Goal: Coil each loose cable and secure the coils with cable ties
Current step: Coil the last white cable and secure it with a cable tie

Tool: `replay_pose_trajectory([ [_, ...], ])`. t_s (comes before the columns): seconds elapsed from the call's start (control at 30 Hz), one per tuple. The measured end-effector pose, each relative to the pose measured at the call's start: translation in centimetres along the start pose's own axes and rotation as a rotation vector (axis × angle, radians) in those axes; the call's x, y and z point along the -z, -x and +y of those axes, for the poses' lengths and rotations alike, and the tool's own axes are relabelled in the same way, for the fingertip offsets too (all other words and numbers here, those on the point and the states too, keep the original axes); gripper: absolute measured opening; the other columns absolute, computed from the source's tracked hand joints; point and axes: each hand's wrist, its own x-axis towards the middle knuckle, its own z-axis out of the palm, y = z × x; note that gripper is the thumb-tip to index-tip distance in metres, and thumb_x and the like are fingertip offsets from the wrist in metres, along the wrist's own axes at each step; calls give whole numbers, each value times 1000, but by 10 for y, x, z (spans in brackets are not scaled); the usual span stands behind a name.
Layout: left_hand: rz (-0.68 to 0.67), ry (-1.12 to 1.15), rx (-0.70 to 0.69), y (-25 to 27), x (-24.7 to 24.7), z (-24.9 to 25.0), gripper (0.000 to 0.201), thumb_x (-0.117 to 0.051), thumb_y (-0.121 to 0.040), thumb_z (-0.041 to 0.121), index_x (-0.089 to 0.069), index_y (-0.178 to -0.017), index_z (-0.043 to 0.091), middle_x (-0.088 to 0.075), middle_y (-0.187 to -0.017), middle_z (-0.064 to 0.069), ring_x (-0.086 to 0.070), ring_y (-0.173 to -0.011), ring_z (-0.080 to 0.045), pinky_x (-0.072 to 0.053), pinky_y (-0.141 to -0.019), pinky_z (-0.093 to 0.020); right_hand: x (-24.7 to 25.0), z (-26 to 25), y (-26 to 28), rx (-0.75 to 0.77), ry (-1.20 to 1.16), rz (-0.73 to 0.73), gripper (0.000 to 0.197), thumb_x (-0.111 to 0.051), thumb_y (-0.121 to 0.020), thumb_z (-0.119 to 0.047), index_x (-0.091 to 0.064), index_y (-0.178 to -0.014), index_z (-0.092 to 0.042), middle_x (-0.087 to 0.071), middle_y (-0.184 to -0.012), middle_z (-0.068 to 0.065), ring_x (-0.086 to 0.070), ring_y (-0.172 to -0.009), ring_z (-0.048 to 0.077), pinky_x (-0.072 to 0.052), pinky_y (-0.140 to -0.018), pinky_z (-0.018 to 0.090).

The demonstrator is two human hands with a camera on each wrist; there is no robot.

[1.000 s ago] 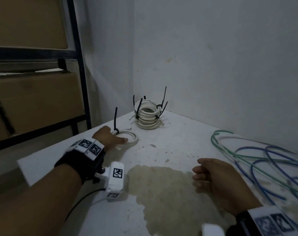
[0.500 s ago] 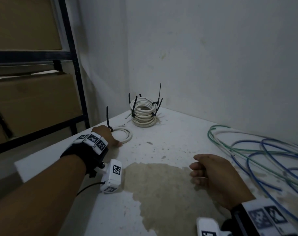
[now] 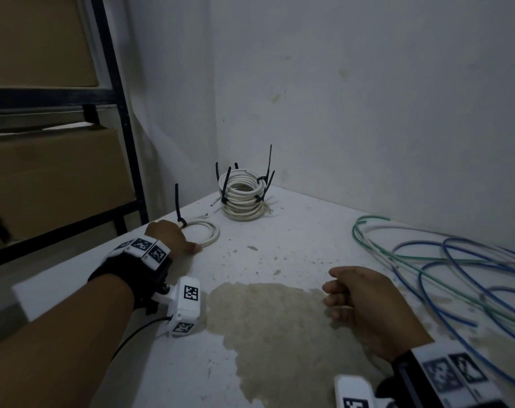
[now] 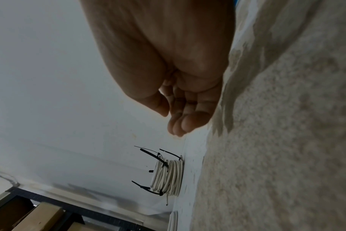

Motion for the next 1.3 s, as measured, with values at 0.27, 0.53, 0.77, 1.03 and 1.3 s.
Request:
replay_pose_trajectory([
  [0.27, 285, 534, -61, 40, 15, 19, 56, -86, -65, 34, -58, -103, 3, -59, -97, -12, -56, -89, -22, -40, -69, -29, 2, -8, 1, -1, 19, -1, 13, -50, -94, -9, -61, -89, -4, -61, -63, 10, -52, -46, 18, -43, -42, 26],
  [0.53, 89, 1255, -276, 127, -9, 139, 34, -72, -83, 24, -53, -110, 15, -60, -100, -5, -57, -87, -21, -45, -73, -31, 66, -41, 32, 124, 571, -60, 24, -51, -96, -28, -63, -87, -8, -67, -82, 6, -58, -60, 15, -48, -53, 27],
  [0.77, -249, 1427, -396, 199, -54, 262, 4, -66, -88, 20, -62, -87, 19, -66, -94, -7, -62, -94, -26, -48, -87, -41, 188, -53, 82, 107, 1019, 99, 49, -50, -96, -37, -63, -85, 8, -70, -88, 19, -64, -77, 34, -48, -59, 25],
  [1.03, -483, 1566, -367, 237, -88, 315, 10, -59, -92, 10, -67, -86, 6, -69, -88, -12, -64, -88, -25, -49, -74, -30, 267, -51, 123, -66, 1213, 243, 48, -52, -96, -30, -29, -56, -14, -24, -47, 1, -21, -33, 8, -22, -40, 16],
  [1.3, -642, 1748, -249, 228, -94, 309, 12, -49, -96, 3, -61, -99, 2, -65, -84, -12, -62, -77, -20, -56, -64, -20, 268, -56, 87, -89, 1330, 236, 36, -50, -96, -26, -67, -88, 4, -58, -70, 14, -43, -53, 13, -32, -45, 17],
])
